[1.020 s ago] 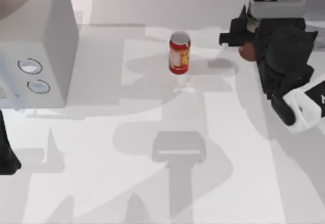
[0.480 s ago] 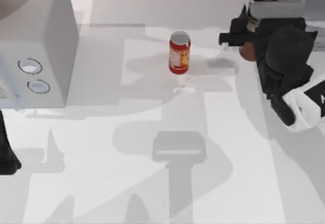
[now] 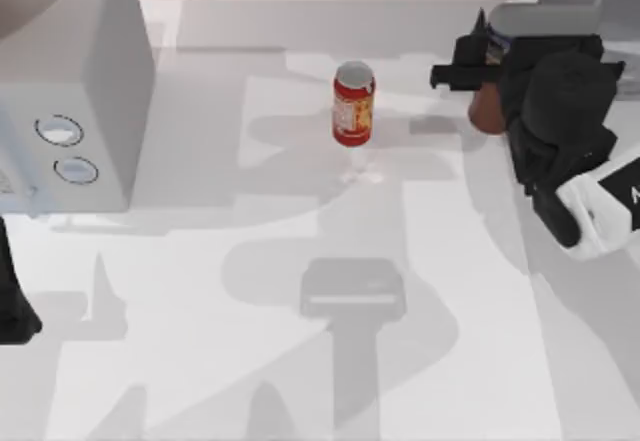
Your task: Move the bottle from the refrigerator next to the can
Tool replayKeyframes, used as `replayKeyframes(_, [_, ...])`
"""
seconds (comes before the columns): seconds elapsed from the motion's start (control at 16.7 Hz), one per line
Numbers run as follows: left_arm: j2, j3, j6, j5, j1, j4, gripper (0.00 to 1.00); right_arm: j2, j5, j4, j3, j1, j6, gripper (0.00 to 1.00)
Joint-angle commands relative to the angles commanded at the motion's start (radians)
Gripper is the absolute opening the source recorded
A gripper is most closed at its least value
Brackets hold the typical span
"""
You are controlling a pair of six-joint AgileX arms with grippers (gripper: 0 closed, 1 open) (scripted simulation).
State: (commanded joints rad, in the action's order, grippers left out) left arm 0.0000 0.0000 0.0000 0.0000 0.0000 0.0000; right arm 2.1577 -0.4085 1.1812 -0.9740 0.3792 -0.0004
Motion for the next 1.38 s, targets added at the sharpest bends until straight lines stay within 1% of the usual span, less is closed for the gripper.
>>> replayKeyframes(0.18, [0.000, 0.000, 0.000, 0.000, 0.000, 0.000, 1.00, 0.000, 0.000, 0.000, 0.000, 0.000, 0.000, 0.98])
replayKeyframes(0.24, [0.000, 0.000, 0.000, 0.000, 0.000, 0.000, 1.00, 0.000, 0.000, 0.000, 0.000, 0.000, 0.000, 1.00])
replayKeyframes(0.78, [0.000, 0.000, 0.000, 0.000, 0.000, 0.000, 1.00, -0.002, -0.001, 0.002, 0.004, 0.000, 0.000, 1.00])
replayKeyframes(1.14, [0.000, 0.000, 0.000, 0.000, 0.000, 0.000, 1.00, -0.061, -0.031, 0.058, 0.122, 0.030, 0.001, 1.00])
replayKeyframes(1.38, [0.000, 0.000, 0.000, 0.000, 0.000, 0.000, 1.00, -0.059, -0.030, 0.059, 0.124, 0.027, 0.001, 1.00])
